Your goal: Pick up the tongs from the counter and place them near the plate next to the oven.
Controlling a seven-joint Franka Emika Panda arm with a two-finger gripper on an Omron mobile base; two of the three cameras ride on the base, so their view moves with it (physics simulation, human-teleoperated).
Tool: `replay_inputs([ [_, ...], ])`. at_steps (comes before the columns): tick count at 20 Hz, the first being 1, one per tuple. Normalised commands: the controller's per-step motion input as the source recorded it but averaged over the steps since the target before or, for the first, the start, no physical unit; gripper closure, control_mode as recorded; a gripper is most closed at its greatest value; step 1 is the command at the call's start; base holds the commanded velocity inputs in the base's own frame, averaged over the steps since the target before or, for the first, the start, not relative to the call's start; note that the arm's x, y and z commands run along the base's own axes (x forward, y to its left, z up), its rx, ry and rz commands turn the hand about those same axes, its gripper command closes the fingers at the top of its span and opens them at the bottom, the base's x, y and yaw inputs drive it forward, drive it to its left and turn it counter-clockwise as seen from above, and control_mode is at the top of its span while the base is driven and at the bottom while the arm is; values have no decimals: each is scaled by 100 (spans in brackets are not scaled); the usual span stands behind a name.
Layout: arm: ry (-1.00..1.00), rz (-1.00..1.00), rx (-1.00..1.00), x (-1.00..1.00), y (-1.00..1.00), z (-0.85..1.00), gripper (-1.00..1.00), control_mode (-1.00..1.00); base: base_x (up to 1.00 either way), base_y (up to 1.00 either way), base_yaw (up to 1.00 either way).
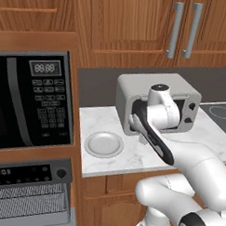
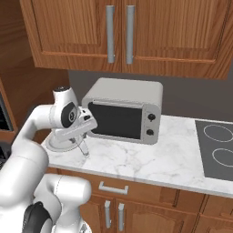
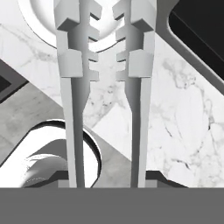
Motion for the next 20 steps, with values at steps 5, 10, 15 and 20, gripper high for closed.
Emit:
replay_inputs([
  [5, 8, 0, 0, 4, -13, -18, 100, -100, 0, 0, 0],
  [10, 14, 0, 0, 24, -12, -24, 100, -100, 0, 0, 0],
  [15, 14, 0, 0, 29, -1, -29, 100, -100, 0, 0, 0],
  [20, 14, 0, 0, 37, 0, -25, 100, -100, 0, 0, 0],
])
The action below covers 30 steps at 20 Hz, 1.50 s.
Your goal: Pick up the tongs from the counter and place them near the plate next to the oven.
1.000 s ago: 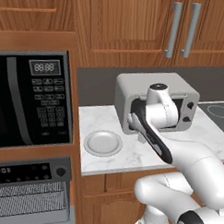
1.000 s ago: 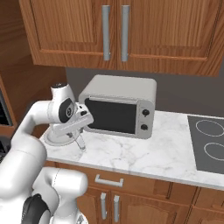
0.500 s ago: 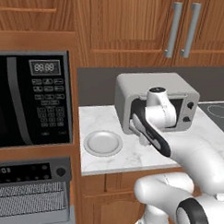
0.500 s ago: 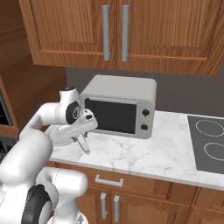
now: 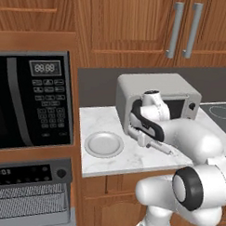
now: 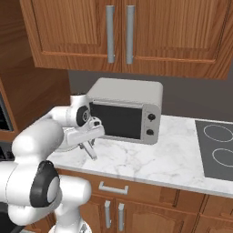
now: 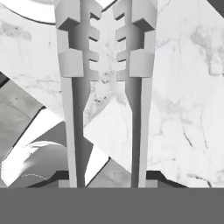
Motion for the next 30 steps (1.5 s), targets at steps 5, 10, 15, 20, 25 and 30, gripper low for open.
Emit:
replay_inputs([
  [5, 14, 0, 0, 32, 0, -24, 100, -100, 0, 0, 0],
  [10, 13, 0, 0, 20, 0, -32, 100, -100, 0, 0, 0],
  [15, 10, 0, 0, 25, 0, -34, 100, -100, 0, 0, 0],
  [20, 9, 0, -1, 32, 1, -32, 100, -100, 0, 0, 0],
  [25, 8, 0, -3, 24, 11, -35, 100, -100, 0, 0, 0],
  [30, 5, 0, -4, 12, 20, -40, 100, -100, 0, 0, 0],
])
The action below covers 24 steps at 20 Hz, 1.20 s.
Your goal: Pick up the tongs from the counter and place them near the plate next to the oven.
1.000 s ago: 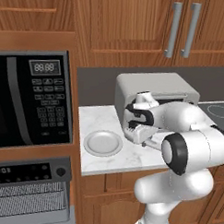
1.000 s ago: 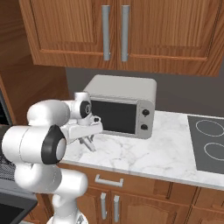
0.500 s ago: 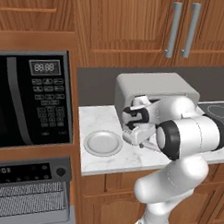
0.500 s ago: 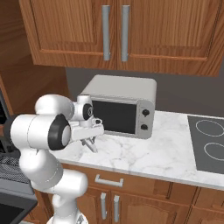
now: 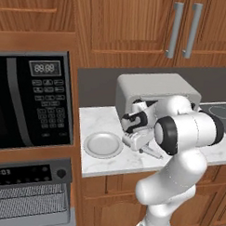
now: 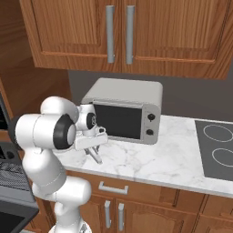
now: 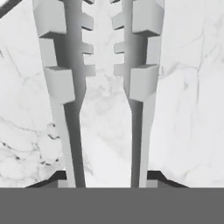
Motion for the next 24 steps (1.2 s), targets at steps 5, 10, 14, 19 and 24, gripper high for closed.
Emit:
replay_inputs([
  [5, 4, 0, -3, 6, 21, -24, 100, -100, 0, 0, 0],
  [10, 0, 0, 0, -13, 1, 5, -100, -100, 0, 0, 0],
  [14, 0, -1, 0, -42, 0, 35, -100, -100, 0, 0, 0],
  [19, 0, -2, 0, -30, 0, 45, -100, -100, 0, 0, 0],
  [24, -2, 0, 0, -55, 0, 67, -100, -100, 0, 0, 0],
])
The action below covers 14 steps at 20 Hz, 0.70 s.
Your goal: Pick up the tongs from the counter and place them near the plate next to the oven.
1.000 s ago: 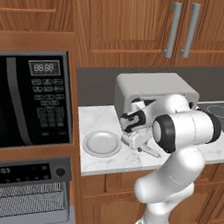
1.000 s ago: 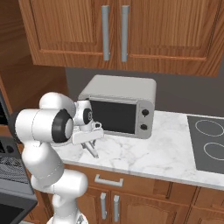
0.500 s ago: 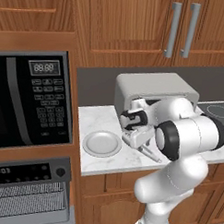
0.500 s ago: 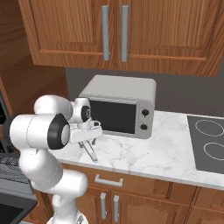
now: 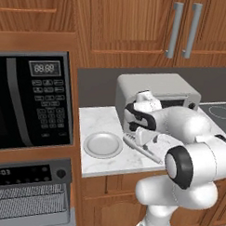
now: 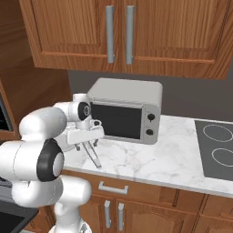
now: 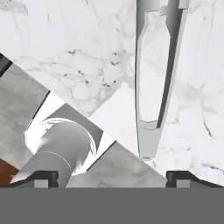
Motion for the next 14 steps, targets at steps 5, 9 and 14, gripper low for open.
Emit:
replay_inputs([
  [5, -8, 0, 0, -73, 0, 67, -100, -100, 0, 0, 0],
  [9, -14, -3, 0, -76, -3, 71, -100, -100, 0, 0, 0],
  [14, -17, -3, 0, -62, -10, 64, -100, -100, 0, 0, 0],
])
